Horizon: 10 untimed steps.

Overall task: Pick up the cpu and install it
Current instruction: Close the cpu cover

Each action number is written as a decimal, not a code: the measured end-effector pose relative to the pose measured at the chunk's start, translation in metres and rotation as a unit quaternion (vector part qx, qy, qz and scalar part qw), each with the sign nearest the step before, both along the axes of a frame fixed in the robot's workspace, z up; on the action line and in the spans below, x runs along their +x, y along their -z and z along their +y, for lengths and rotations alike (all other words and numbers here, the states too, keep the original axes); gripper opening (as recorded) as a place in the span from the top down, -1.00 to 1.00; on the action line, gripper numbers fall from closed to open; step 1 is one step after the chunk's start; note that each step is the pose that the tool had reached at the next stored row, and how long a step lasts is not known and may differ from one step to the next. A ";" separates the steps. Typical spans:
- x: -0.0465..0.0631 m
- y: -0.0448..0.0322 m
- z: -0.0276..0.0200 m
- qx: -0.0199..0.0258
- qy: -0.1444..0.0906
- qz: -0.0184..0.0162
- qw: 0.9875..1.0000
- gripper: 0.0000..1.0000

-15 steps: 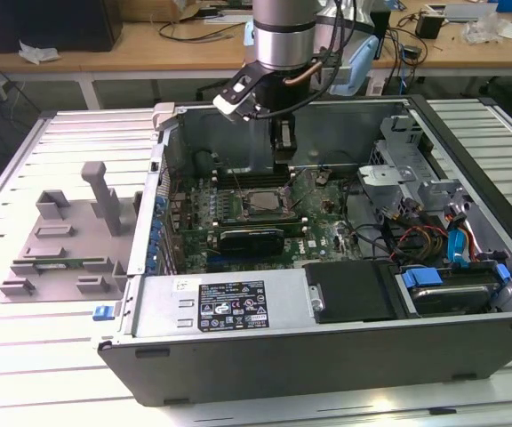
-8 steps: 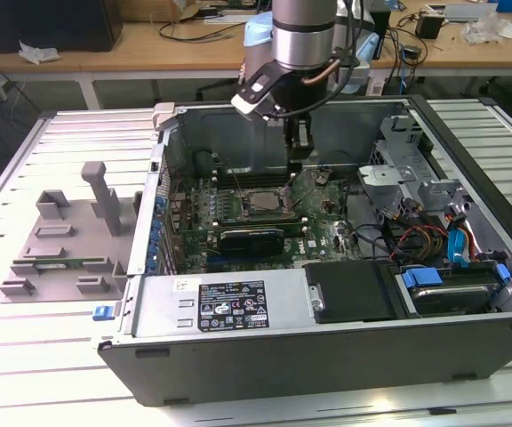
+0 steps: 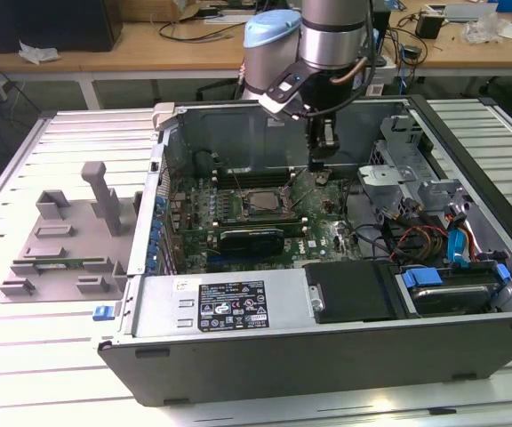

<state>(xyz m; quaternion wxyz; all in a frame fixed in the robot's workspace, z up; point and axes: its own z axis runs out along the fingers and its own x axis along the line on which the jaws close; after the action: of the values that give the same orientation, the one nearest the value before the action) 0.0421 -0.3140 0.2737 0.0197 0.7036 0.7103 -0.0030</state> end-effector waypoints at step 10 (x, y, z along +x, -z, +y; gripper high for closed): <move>0.015 0.0182 0.0000 0.000 0.000 0.001 1.000 0.79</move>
<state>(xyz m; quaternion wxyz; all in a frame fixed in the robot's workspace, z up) 0.0572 -0.3140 0.2555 0.0191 0.7036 0.7103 -0.0036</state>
